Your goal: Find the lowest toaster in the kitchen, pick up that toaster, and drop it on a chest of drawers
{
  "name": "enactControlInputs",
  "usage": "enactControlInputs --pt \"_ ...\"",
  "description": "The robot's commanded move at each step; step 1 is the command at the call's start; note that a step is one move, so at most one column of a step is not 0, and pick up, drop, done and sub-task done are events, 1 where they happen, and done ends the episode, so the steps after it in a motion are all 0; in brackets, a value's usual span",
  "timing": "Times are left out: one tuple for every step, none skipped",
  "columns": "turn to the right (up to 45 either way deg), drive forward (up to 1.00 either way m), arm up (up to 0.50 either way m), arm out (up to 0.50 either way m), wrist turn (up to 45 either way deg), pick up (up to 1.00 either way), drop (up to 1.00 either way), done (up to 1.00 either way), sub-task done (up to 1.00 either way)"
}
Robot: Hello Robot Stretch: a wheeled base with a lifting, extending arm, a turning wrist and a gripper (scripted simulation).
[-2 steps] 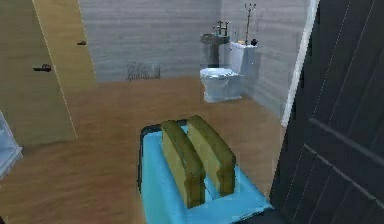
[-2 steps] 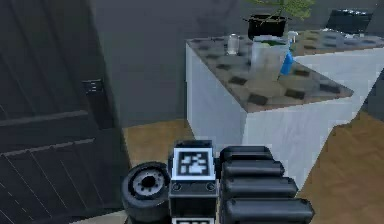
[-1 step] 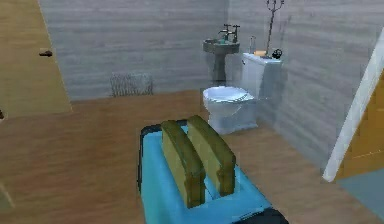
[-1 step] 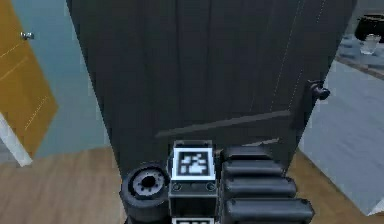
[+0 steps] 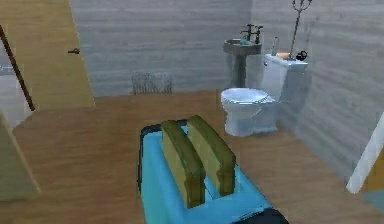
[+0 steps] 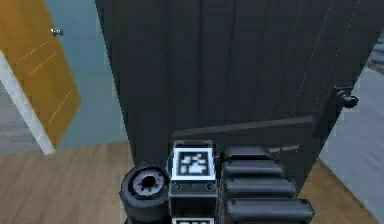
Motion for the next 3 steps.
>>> enactControlInputs --pt "0.0 0.40 0.00 0.00 0.0 0.00 0.00 0.00 0.00" --pt "45.0 0.00 0.00 0.00 0.0 0.00 0.00 0.00 0.00" --pt "12.0 0.00 0.00 0.00 0.0 0.00 0.00 0.00 0.00"
